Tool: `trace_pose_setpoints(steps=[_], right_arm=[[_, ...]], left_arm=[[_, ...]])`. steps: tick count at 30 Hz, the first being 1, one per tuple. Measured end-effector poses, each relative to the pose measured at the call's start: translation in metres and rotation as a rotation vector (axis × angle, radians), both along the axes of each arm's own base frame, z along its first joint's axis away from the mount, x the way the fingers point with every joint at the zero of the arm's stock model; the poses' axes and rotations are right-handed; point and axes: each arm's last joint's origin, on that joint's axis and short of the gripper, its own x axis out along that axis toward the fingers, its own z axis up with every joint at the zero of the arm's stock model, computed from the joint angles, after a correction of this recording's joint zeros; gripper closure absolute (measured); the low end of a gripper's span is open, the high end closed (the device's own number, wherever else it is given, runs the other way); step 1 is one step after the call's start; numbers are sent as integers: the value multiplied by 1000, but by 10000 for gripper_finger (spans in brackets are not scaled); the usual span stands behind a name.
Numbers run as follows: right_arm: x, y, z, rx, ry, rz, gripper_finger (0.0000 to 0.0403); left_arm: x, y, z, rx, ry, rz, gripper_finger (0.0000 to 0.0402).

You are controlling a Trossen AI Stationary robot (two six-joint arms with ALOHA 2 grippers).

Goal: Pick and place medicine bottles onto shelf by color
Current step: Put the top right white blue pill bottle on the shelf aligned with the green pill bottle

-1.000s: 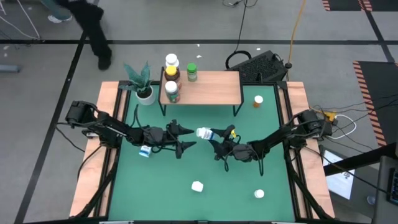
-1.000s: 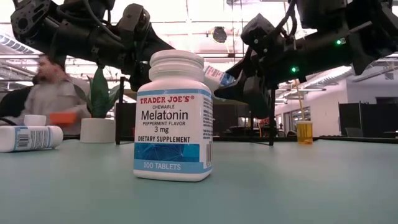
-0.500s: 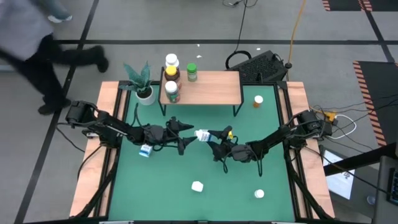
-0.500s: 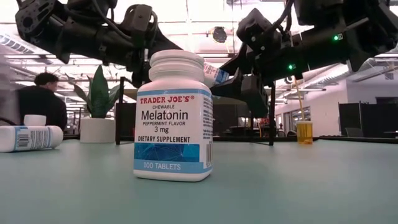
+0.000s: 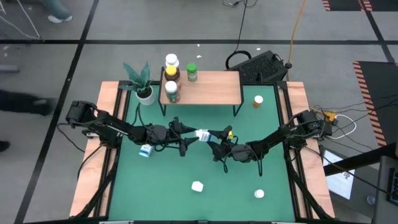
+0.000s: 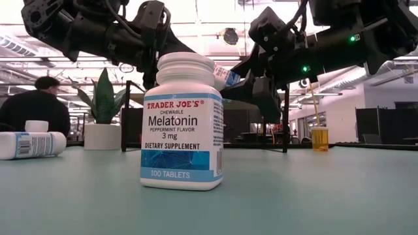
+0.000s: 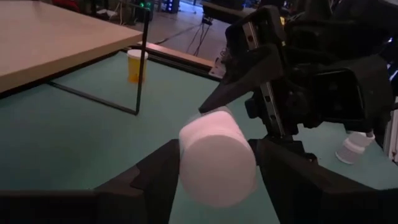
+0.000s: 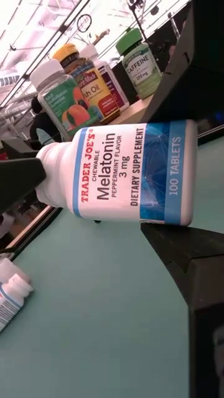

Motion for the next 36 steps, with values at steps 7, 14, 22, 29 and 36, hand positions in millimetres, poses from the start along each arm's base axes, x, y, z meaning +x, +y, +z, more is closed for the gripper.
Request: trace_pose_setpoints(steps=[7,14,22,29,36], right_arm=[[0,0,0,0,2,-1,176],[0,0,0,1,-2,0,176],[0,0,0,2,-4,0,176],[0,-2,1,-38,13,1,176],[1,-3,2,-45,12,-3,176]], left_arm=[[0,0,-1,2,14,2,235],[0,0,-1,-1,14,2,218],[0,0,-1,-8,14,3,222],[-1,1,-2,-66,9,44,171],[-1,1,-3,-67,14,34,98]])
